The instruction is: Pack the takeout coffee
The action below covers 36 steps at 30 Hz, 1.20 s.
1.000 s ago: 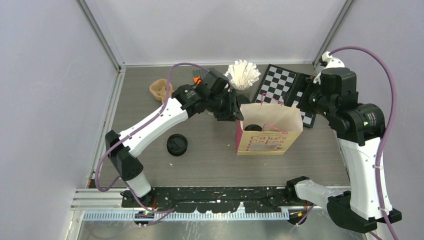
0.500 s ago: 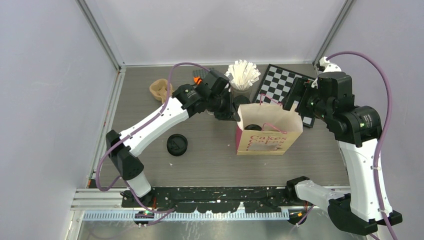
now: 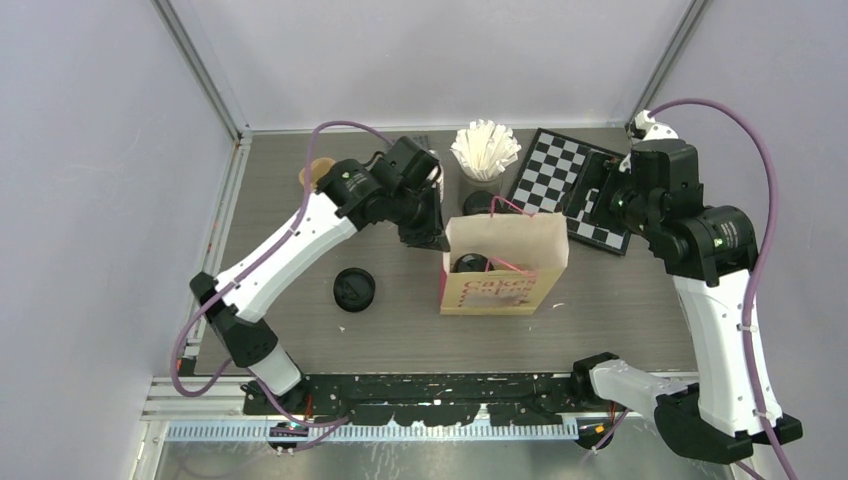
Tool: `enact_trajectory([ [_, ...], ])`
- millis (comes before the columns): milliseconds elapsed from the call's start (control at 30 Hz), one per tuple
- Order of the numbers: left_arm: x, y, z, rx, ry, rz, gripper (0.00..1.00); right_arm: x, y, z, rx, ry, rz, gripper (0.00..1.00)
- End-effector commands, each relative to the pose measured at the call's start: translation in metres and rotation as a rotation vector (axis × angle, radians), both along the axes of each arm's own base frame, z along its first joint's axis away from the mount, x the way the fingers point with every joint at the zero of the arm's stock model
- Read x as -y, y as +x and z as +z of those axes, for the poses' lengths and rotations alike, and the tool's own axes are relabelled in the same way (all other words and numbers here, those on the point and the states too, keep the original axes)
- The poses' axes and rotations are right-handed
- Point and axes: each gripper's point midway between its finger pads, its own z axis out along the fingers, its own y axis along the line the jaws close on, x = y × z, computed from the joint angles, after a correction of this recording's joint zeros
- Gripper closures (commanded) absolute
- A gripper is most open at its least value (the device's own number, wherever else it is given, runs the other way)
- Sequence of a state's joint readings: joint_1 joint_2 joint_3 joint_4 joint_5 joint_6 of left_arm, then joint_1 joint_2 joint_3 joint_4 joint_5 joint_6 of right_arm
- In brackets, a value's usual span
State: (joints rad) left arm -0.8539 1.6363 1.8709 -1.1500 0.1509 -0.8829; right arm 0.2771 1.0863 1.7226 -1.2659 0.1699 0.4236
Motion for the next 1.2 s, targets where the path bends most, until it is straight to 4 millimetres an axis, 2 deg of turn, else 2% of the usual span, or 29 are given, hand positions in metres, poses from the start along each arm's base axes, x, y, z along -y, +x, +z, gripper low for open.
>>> enact_trajectory([
  [0, -0.049, -0.019, 0.027, 0.024, 0.022, 0.059, 1.0, -0.004, 0.022, 0.01, 0.057, 0.022, -0.018, 0.16],
  [200, -0.093, -0.035, 0.023, -0.016, 0.067, 0.111, 1.0, -0.012, 0.054, -0.006, 0.053, 0.016, -0.023, 0.1],
  [433, -0.123, -0.047, 0.014, -0.005, 0.126, 0.132, 1.0, -0.027, 0.094, -0.047, 0.09, 0.045, -0.009, 0.1],
  [467, -0.126, -0.048, 0.012, -0.001, 0.134, 0.136, 1.0, -0.032, 0.103, -0.047, 0.138, 0.063, 0.002, 0.1],
  [533, -0.132, -0.049, 0.008, -0.001, 0.148, 0.145, 0.99, -0.043, 0.112, -0.059, 0.172, 0.076, 0.043, 0.1],
  [700, -0.143, -0.053, 0.001, 0.005, 0.174, 0.155, 0.95, -0.076, 0.127, -0.095, 0.177, -0.037, 0.143, 0.09],
  [800, -0.145, -0.055, 0.0, 0.006, 0.172, 0.154, 0.93, -0.096, 0.136, -0.106, 0.209, -0.062, 0.191, 0.08],
  [867, -0.145, -0.055, 0.001, 0.012, 0.16, 0.149, 0.89, -0.103, 0.143, -0.116, 0.223, -0.065, 0.201, 0.08],
  [1033, -0.142, -0.054, 0.008, 0.036, 0.128, 0.148, 0.69, -0.117, 0.157, -0.15, 0.204, -0.117, 0.268, 0.08],
  [1167, -0.145, -0.056, 0.01, 0.04, 0.121, 0.158, 0.59, -0.126, 0.163, -0.164, 0.211, -0.141, 0.319, 0.08],
])
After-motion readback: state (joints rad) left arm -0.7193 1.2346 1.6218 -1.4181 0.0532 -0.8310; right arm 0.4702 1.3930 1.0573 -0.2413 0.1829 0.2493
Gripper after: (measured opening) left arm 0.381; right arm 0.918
